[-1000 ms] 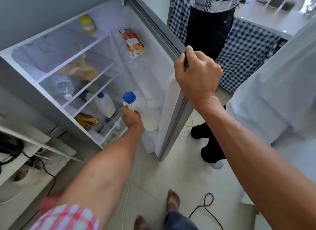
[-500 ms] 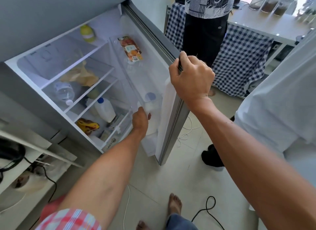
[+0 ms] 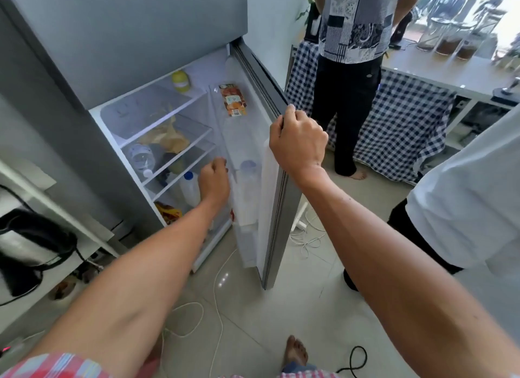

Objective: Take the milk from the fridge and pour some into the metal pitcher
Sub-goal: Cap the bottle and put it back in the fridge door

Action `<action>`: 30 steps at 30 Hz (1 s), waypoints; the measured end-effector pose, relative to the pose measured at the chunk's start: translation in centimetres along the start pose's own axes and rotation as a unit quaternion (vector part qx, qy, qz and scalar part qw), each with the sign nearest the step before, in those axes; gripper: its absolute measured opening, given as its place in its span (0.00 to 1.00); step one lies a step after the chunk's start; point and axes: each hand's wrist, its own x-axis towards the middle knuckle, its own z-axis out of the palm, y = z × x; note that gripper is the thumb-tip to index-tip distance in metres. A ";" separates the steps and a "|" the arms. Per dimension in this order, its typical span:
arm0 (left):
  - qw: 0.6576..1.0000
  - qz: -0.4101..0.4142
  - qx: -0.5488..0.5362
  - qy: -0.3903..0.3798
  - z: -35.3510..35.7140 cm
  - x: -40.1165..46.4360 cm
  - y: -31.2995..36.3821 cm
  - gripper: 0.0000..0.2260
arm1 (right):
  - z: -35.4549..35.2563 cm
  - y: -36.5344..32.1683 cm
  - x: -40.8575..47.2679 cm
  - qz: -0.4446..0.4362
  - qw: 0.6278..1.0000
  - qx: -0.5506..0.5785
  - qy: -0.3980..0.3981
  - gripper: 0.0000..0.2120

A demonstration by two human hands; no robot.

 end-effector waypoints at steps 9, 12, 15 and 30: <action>0.998 0.012 0.020 0.063 -5.9 0.9 3.0 0.22 | -0.1 -7.2 -1.2 0.002 0.990 0.129 -0.058 0.21; 0.997 -0.003 0.038 0.074 -7.9 1.4 3.2 0.19 | 0.8 -7.9 -0.6 -0.013 0.966 0.241 -0.096 0.20; 0.997 -0.020 0.050 0.059 -9.9 2.0 3.2 0.25 | 2.8 -7.7 0.9 -0.048 0.922 0.347 -0.162 0.16; 0.905 0.124 0.170 0.371 -14.1 0.2 6.5 0.17 | 12.1 -10.0 4.1 -0.279 0.885 0.314 -0.202 0.23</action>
